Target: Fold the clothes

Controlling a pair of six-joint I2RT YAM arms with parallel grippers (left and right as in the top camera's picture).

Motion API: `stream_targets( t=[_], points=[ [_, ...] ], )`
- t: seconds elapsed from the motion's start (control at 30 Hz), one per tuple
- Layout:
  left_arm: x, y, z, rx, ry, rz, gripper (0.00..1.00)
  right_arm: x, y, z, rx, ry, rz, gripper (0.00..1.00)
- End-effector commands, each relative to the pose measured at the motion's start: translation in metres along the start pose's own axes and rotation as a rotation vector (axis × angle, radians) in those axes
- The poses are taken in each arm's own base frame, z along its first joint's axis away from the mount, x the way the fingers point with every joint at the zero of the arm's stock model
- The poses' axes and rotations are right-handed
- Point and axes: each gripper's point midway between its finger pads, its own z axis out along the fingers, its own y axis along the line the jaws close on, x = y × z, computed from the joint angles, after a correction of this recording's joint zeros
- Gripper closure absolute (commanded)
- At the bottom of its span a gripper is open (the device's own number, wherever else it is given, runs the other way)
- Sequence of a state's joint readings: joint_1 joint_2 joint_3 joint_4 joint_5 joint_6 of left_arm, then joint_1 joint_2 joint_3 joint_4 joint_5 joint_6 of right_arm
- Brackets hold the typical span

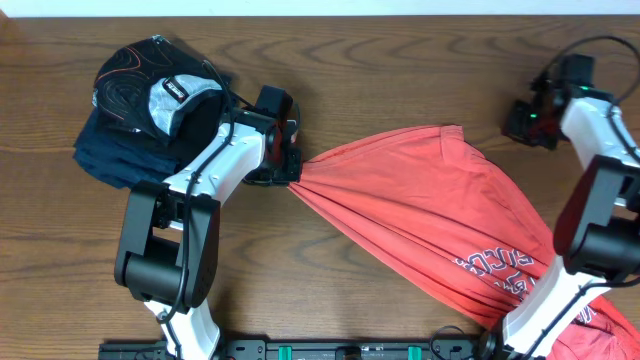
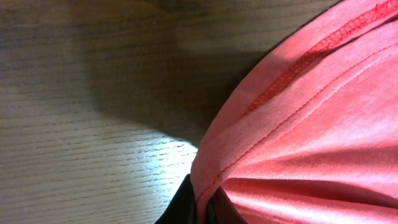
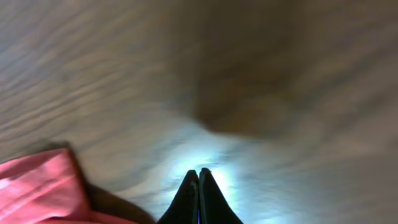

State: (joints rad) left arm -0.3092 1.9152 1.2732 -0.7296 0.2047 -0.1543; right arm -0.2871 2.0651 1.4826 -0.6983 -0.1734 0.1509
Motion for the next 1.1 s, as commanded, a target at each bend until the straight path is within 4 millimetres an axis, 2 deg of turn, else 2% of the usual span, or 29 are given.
stream_targets(
  t=[0.0, 0.07, 0.2, 0.3, 0.53, 0.6, 0.7, 0.83, 0.97, 1.07],
  points=[
    [-0.003, 0.010, -0.007, -0.036, -0.024, 0.017, 0.94, 0.005, 0.024, -0.023, -0.258, 0.015, -0.075, 0.87],
    [-0.003, 0.010, -0.007, -0.036, -0.025, 0.017, 0.94, 0.023, 0.047, -0.033, -0.412, 0.069, -0.155, 0.70],
    [-0.003, 0.010, -0.007, -0.036, -0.025, 0.017, 0.94, 0.046, 0.069, -0.035, -0.441, 0.148, -0.204, 0.60],
    [-0.003, 0.010, -0.007, -0.036, -0.025, 0.017, 0.94, 0.061, 0.085, -0.033, -0.387, 0.193, -0.277, 0.57],
    [-0.004, 0.010, -0.007, -0.034, -0.028, 0.018, 0.94, 0.092, 0.099, -0.020, -0.104, 0.265, -0.439, 0.60],
    [-0.006, 0.009, -0.007, -0.033, -0.036, 0.019, 0.94, 0.095, 0.095, -0.016, 0.028, 0.257, -0.473, 0.60],
    [-0.008, 0.009, -0.007, -0.031, -0.046, 0.020, 0.94, 0.092, 0.099, -0.014, 0.128, 0.219, -0.525, 0.57],
    [-0.010, 0.008, -0.007, -0.028, -0.054, 0.021, 0.94, 0.074, 0.090, -0.015, 0.303, 0.124, -0.514, 0.54],
    [-0.011, 0.008, -0.007, -0.028, -0.057, 0.021, 0.94, 0.064, 0.093, -0.010, 0.306, 0.075, -0.486, 0.60],
    [-0.011, 0.008, -0.007, -0.028, -0.056, 0.021, 0.94, 0.067, 0.099, -0.004, 0.269, 0.084, -0.463, 0.64]
  ],
)
